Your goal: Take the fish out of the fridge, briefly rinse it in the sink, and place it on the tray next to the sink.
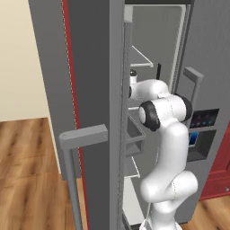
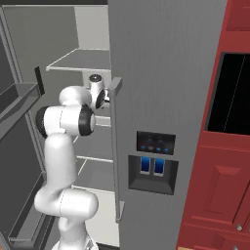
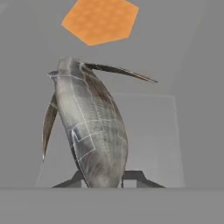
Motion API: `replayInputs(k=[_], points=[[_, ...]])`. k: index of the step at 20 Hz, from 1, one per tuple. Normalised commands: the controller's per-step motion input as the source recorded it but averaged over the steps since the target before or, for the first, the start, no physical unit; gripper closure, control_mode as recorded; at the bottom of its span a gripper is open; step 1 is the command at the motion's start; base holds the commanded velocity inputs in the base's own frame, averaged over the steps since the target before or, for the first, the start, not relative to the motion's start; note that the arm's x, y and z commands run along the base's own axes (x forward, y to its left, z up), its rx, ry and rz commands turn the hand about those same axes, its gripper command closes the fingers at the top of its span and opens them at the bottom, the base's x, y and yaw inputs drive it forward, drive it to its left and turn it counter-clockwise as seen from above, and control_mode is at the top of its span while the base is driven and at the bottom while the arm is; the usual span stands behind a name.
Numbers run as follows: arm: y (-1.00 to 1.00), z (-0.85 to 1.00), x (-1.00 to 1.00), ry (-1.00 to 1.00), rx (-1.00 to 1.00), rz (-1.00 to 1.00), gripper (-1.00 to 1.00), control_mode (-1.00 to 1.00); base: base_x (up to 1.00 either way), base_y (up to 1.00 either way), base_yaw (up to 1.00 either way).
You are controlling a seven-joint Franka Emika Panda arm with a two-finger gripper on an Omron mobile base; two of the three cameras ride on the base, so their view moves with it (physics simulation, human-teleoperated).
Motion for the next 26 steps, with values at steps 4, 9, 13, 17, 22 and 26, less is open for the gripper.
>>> replayInputs(k=[4, 9, 13, 17, 22, 26], points=[[0.0, -0.19, -1.0, -0.47, 0.12, -0.03, 1.0, -1.0, 0.0, 0.0, 0.0], [0.0, 0.75, -1.0, -0.44, 0.04, -0.12, 1.0, -1.0, 0.0, 0.0, 0.0], [-0.05, 1.0, -1.0, -0.09, 0.01, -0.16, 1.0, -1.0, 0.0, 0.0, 0.0], [0.0, 1.0, -1.0, 0.1, 0.0, -0.05, 1.0, -1.0, 0.0, 0.0, 0.0], [0.0, 1.0, -0.98, 0.2, 0.0, -0.01, 1.0, -1.0, 0.0, 0.0, 0.0], [0.0, 1.0, -0.88, 0.19, 0.0, 0.0, 1.0, -1.0, 0.0, 0.0, 0.0]])
